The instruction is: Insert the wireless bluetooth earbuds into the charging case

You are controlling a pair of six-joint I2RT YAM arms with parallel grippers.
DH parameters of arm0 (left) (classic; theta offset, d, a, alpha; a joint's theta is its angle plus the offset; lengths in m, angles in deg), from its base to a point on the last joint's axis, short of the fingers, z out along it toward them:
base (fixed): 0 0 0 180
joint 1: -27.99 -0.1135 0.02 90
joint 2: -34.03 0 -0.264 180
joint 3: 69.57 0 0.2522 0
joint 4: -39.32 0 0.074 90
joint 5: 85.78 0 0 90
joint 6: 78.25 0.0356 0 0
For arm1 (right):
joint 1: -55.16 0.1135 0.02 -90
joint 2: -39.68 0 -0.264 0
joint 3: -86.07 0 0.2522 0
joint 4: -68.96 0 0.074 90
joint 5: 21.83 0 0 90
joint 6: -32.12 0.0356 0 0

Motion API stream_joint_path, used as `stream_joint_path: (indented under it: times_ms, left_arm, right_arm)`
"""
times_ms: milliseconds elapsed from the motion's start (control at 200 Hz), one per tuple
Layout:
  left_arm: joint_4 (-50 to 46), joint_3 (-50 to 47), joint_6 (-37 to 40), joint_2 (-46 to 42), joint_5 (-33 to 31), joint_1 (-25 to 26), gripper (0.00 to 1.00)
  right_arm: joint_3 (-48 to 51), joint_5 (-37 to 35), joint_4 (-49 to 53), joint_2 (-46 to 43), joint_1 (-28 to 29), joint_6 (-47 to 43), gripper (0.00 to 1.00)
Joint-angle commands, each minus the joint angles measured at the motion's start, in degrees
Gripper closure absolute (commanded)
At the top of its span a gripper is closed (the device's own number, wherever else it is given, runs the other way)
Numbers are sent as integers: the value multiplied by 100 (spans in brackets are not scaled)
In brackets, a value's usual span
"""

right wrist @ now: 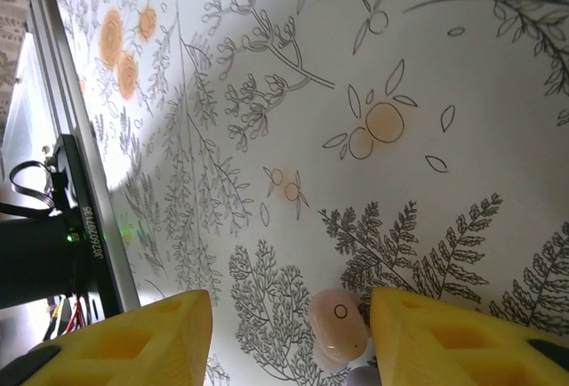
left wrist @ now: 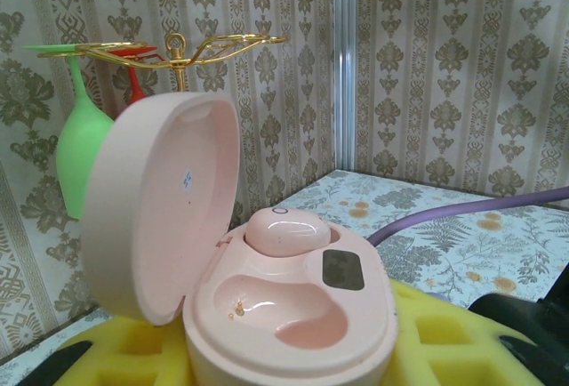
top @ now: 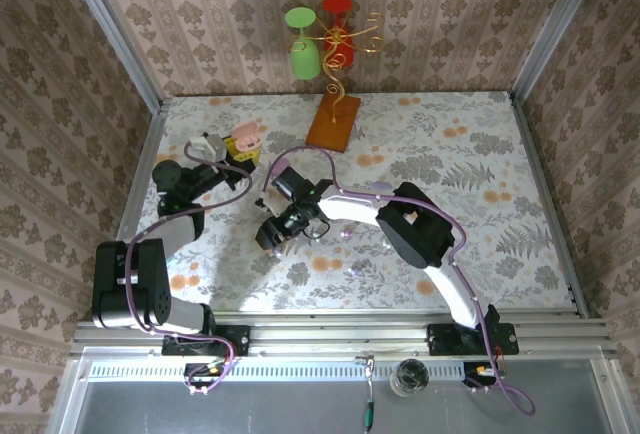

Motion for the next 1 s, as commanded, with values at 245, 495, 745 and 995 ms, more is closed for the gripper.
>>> stream_joint_path:
  times_ms: [245,495,745,995]
  left_arm:
    - [53,108,45,-112,86,-17,63]
    - [190,74,-38,-130,140,1,63]
    - [199,39,9,-175,123,15,63]
    - [209,6,34,-193,98,14,64]
  right_arm:
    - [-491,525,1147,294,29,-784,54]
    - [-346,445,1022,289,43,-593,60]
    - [-542,213,965,489,46,-138,63]
    - [-670,0,1113,582,108,-63,66]
